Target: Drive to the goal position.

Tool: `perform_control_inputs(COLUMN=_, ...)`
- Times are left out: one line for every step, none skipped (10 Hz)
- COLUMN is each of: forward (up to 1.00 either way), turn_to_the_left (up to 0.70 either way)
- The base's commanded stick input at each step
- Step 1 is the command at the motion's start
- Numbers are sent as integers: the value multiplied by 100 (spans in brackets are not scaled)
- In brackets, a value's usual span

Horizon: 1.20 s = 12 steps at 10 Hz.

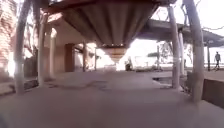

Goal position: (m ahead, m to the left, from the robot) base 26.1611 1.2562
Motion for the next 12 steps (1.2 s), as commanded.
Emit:
perform_control_inputs(forward=85, turn_to_the_left=0)
perform_control_inputs(forward=85, turn_to_the_left=0)
perform_control_inputs(forward=85, turn_to_the_left=0)
perform_control_inputs(forward=85, turn_to_the_left=0)
perform_control_inputs(forward=85, turn_to_the_left=0)
perform_control_inputs(forward=85, turn_to_the_left=0)
perform_control_inputs(forward=85, turn_to_the_left=0)
perform_control_inputs(forward=85, turn_to_the_left=0)
perform_control_inputs(forward=85, turn_to_the_left=0)
perform_control_inputs(forward=85, turn_to_the_left=0)
perform_control_inputs(forward=85, turn_to_the_left=0)
perform_control_inputs(forward=85, turn_to_the_left=0)
